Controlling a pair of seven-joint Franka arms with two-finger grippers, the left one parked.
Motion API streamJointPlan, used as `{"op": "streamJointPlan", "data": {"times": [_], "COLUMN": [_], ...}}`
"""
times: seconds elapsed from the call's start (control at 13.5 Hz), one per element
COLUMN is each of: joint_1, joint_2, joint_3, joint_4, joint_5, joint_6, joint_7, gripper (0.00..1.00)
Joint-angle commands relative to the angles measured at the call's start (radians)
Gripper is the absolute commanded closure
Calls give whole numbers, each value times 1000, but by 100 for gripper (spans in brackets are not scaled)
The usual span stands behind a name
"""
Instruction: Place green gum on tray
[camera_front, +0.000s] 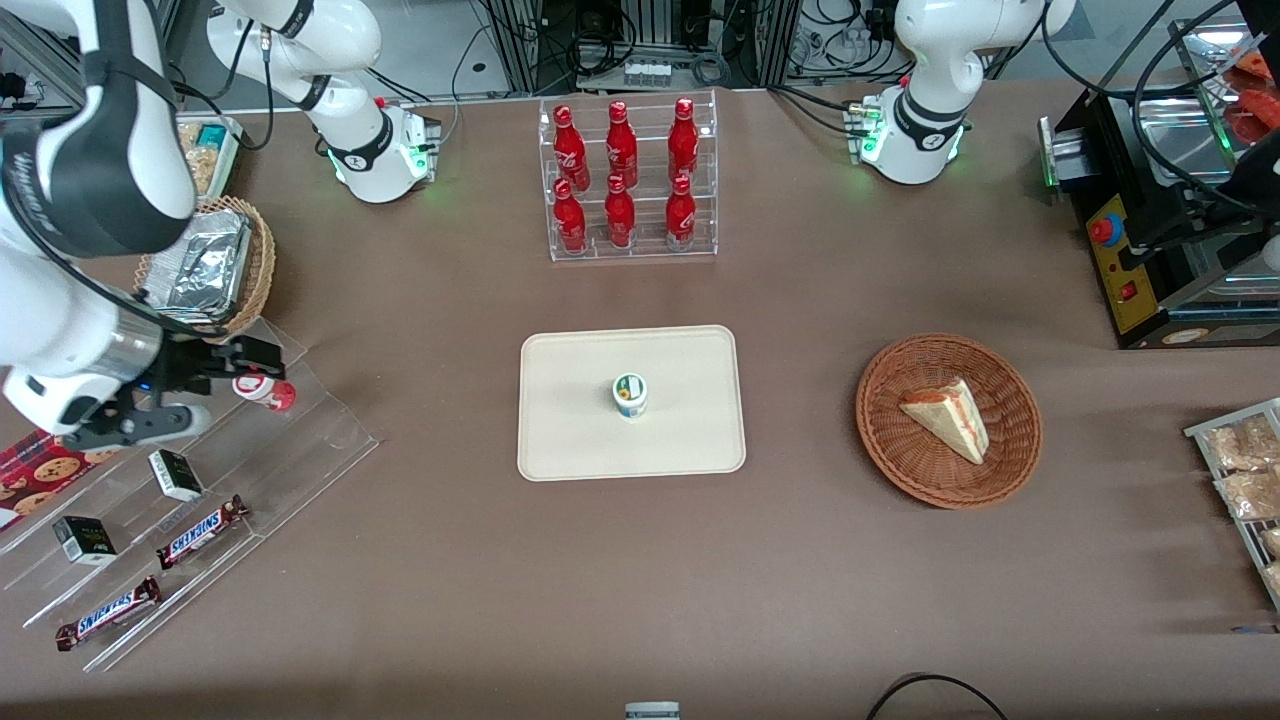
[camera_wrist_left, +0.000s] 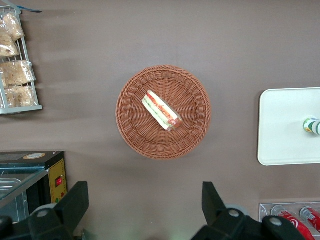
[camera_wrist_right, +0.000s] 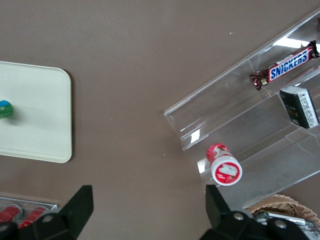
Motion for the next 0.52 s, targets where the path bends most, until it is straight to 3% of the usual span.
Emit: {"op": "streamJointPlan", "data": {"times": [0.0,0.44], "joint_1": [-9,26], "joint_2": [-74,-141], "joint_3": [13,-12], "joint_4": [-55,-55], "joint_5": [-24,-44], "joint_6": [-51,-180], "joint_7": [0,6], "gripper": [0,0]}}
